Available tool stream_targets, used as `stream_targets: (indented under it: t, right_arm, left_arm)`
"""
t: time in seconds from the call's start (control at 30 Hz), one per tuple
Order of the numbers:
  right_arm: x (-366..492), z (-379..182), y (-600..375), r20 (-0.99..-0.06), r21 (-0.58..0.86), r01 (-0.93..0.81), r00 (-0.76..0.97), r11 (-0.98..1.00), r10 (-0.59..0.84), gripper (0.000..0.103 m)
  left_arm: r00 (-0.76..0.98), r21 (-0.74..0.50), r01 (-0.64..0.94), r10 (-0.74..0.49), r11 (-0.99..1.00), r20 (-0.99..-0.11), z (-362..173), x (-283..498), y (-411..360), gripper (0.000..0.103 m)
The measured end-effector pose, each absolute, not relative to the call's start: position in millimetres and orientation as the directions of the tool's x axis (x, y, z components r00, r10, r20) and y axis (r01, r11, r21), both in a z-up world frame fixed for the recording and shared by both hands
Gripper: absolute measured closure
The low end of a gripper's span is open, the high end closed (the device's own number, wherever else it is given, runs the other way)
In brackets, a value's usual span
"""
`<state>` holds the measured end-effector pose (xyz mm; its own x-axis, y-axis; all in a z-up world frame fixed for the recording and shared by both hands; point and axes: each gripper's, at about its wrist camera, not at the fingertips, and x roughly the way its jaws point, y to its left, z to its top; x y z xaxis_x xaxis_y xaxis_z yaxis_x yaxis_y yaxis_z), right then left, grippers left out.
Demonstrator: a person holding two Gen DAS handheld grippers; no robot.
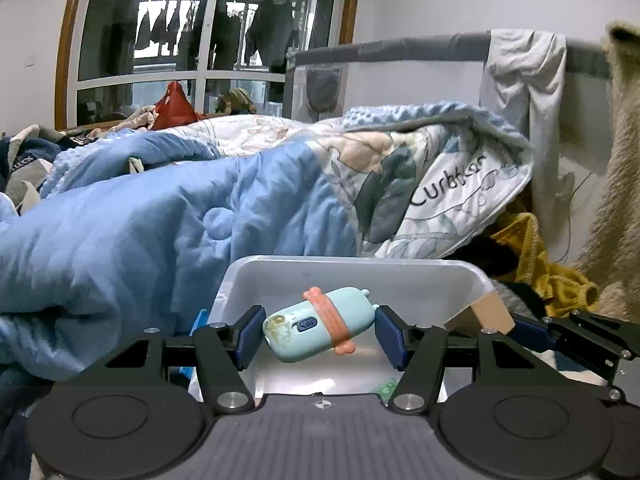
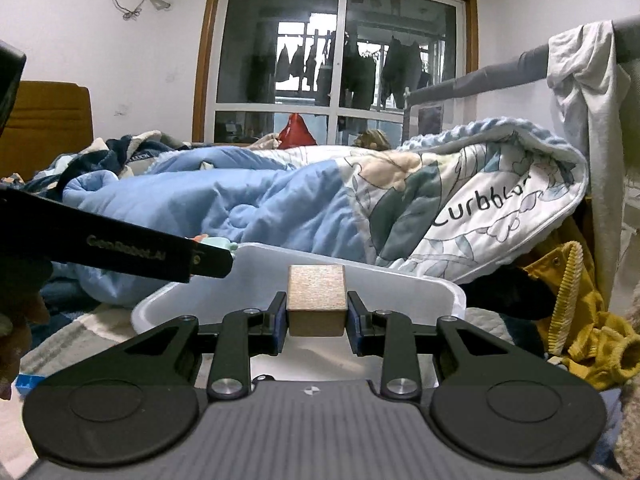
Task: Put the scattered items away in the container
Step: 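Carry the capsule toy and wooden cube over the white bin and open both tools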
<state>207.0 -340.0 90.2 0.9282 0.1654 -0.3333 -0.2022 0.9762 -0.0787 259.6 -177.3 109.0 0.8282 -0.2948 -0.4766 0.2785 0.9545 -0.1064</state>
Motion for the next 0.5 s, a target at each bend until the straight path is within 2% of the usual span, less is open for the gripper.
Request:
stream_targets:
  t: [0.47,0.5]
  right_arm:
    - [248,49,-349,-0.437,-0.068,-0.144,0.894,0.987,0.101,0.069]
    - [247,48,-349,-0.433,-0.078,-0.139,0.897,0.987,0.092,0.062]
  left_arm:
    - [0.786,-0.095,0.275,-0.28,0.957,-0.551,67,295,-196,0.039]
    - [0.786,-0.091,0.275,-0.279,0.957,-0.552,67,294,-196,0.039]
